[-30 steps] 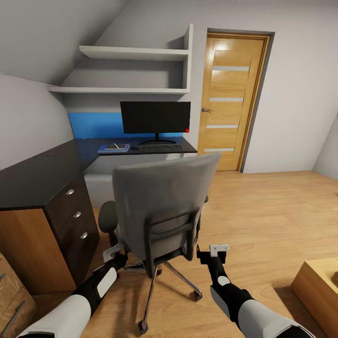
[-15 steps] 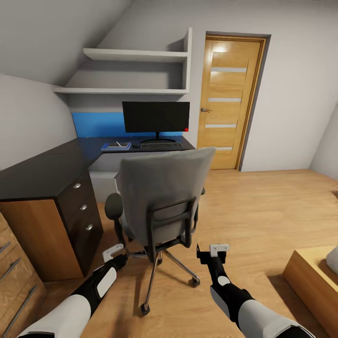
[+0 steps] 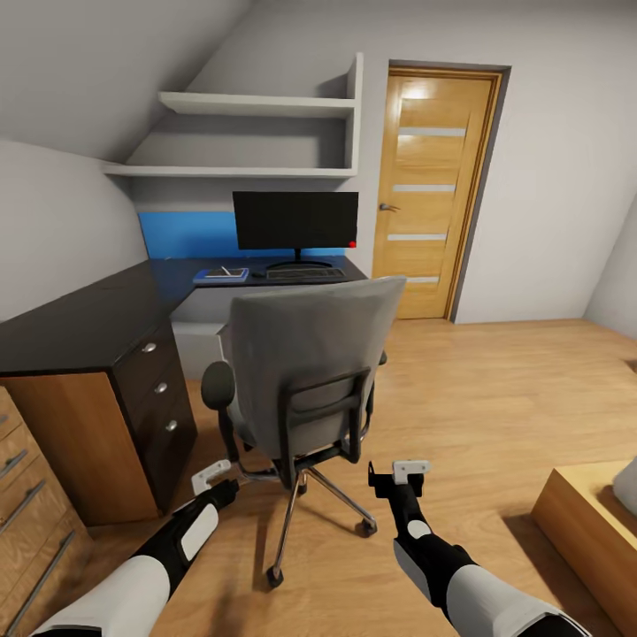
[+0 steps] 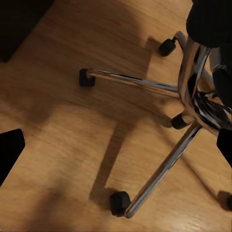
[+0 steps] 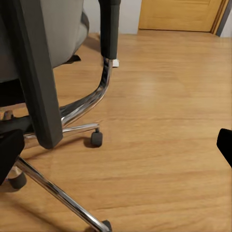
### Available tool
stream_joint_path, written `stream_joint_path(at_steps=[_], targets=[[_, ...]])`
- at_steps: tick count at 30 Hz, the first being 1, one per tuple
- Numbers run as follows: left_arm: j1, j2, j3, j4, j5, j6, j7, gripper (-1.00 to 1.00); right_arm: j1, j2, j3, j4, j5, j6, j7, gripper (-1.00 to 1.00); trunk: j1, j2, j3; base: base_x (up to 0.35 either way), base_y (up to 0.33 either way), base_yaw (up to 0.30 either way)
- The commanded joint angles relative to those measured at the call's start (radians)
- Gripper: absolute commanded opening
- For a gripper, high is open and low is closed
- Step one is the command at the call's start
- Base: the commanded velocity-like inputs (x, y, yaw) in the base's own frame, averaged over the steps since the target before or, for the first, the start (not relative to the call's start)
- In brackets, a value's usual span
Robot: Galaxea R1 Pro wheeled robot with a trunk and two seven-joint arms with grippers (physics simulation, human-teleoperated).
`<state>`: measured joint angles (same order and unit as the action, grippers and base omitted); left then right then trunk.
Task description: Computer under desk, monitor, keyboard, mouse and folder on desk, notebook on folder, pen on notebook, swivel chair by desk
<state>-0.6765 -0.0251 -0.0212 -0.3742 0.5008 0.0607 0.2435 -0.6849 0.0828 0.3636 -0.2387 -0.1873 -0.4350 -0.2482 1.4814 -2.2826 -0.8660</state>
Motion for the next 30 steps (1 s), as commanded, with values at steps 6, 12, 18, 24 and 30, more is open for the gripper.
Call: stream_joint_path(at_steps=[6, 12, 18, 24, 30], targets=[[0.0, 0.002, -0.001, -0.002, 0.047, 0.005, 0.008, 1.0, -0.001, 0.007, 0.01, 0.0, -0.013, -0.004, -0.005, 1.0, 0.0, 0.0, -0.001, 0.0, 0.0, 0.196], [0.0, 0.002, -0.002, -0.002, 0.05, 0.005, 0.008, 1.0, -0.001, 0.012, 0.009, 0.0, -0.012, -0.004, -0.005, 1.0, 0.0, 0.0, -0.001, 0.0, 0.0, 0.242], [0.0, 0.002, -0.002, -0.002, 0.05, 0.005, 0.008, 1.0, -0.001, 0.012, 0.009, 0.001, -0.012, -0.004, -0.005, 1.0, 0.0, 0.0, -0.001, 0.0, 0.0, 0.245], [0.0, 0.002, -0.002, -0.002, 0.05, 0.004, 0.008, 1.0, -0.001, 0.014, 0.009, 0.001, -0.012, -0.004, -0.005, 1.0, 0.0, 0.0, -0.001, 0.0, 0.0, 0.246], [0.0, 0.002, -0.002, -0.002, 0.05, 0.004, 0.008, 1.0, -0.001, 0.016, 0.009, 0.001, -0.012, -0.004, -0.005, 1.0, 0.0, 0.0, -0.001, 0.0, 0.0, 0.263]])
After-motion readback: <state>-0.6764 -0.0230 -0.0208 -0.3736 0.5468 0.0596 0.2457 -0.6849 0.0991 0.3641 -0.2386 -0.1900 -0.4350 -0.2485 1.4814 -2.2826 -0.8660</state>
